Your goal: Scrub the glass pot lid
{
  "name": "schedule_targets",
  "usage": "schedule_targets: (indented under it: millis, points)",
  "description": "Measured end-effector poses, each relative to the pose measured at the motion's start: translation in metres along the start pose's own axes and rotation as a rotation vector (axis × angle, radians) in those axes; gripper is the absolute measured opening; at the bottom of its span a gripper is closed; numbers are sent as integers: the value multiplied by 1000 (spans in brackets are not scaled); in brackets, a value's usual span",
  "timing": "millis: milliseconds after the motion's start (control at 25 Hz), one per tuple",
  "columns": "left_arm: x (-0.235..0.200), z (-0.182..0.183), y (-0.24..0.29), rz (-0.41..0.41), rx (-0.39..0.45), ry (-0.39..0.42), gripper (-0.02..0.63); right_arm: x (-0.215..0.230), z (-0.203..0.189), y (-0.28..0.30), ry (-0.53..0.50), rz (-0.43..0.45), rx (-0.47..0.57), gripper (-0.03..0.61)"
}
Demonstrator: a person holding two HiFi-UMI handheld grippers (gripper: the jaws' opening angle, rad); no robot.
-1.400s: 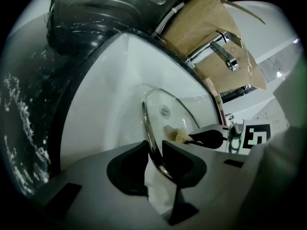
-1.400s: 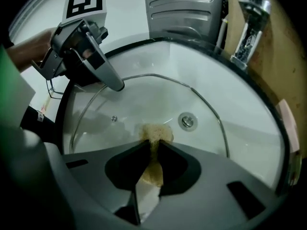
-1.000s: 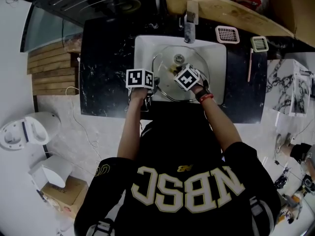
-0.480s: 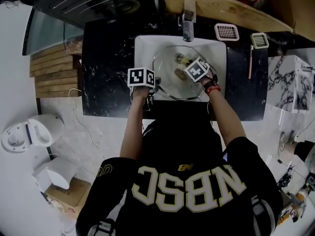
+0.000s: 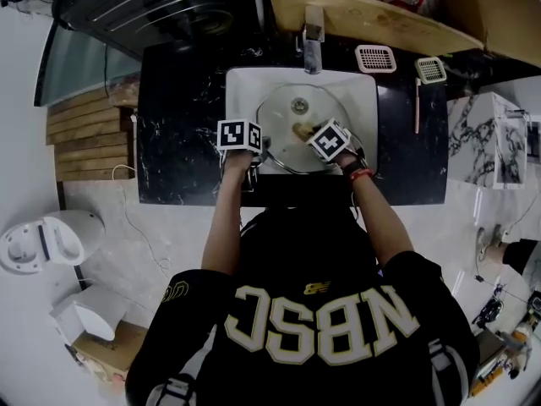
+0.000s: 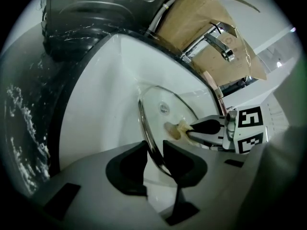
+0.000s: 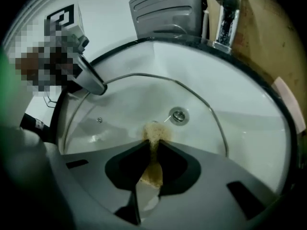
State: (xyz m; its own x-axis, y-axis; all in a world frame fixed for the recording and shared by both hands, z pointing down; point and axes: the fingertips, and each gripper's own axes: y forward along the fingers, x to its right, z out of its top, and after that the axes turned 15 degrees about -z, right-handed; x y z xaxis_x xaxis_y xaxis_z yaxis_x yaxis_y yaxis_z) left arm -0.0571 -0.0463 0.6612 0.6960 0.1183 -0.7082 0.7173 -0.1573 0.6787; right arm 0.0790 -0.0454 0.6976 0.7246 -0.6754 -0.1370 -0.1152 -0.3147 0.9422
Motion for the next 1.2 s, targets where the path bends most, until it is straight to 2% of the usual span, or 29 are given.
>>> schedule_targets:
  millis: [200,320,440,680,880,1200]
  points:
    - [-4,-10,1,43,-16,39,127,-21,0,-11,-11,55,1,63]
    - [-2,-4,1,54,-17,106,161,-8,10,-19,109,66,58,66]
    - [6,-1,-9,40,10,178,179,5,20,-43,218,17,153,69]
    - [30,13,-53,-37,157,254,179,8,31,-92,365,-88,315,72]
    - [78,28,-96,-128,329,417,172,2,49,-135,467,-121,490,74]
    - [135,41,-153,-120,572,634,94,13,69,-222,566,-263,731,75]
